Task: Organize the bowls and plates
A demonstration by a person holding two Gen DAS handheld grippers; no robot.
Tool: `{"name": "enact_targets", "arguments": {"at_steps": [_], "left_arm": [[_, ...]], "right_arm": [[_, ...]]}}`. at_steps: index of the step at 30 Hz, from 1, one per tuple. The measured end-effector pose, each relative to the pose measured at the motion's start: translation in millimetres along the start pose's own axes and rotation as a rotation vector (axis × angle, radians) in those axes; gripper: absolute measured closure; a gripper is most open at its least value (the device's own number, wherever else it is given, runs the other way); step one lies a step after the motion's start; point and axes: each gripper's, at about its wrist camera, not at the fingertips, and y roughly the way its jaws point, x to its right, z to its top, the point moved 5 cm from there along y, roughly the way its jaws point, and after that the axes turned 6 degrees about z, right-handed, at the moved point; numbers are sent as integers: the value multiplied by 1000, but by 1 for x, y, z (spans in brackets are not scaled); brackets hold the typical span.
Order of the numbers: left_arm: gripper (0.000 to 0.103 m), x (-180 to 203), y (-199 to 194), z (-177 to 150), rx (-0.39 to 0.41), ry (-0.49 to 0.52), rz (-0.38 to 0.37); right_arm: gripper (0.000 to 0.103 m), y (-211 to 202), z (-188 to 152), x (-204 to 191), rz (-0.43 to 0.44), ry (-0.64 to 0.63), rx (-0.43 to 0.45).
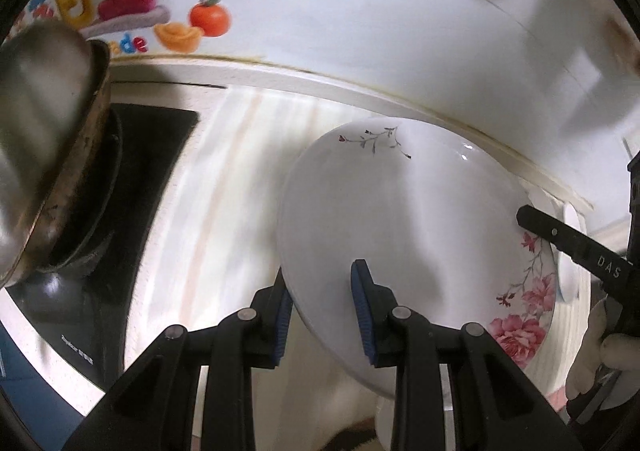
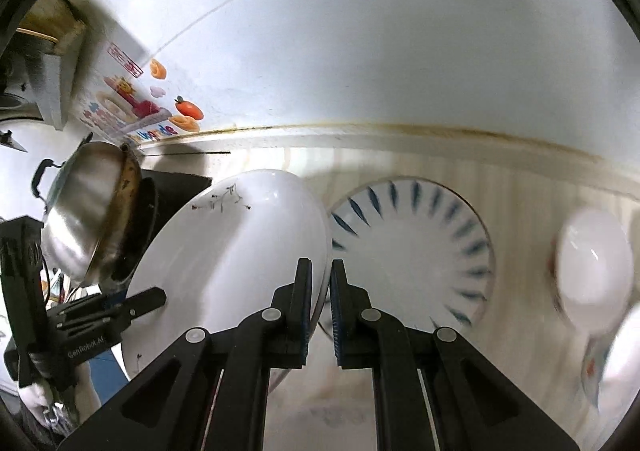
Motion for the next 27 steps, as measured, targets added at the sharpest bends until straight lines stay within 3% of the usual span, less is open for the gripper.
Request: {"name": "enact_targets", "arguments": {"at_steps": [9,19,27], "left_arm": [[77,54,-8,-51,-28,138,-26],[77,82,21,-99,-136,218,-34],[77,94,38,-119,-179,240,-12]], "right_arm": [[92,-69,-73,42,-32,106,36],[92,-85,-150,81,-51,210,7],[92,-76,-181,98,-53,250,-34]]}}
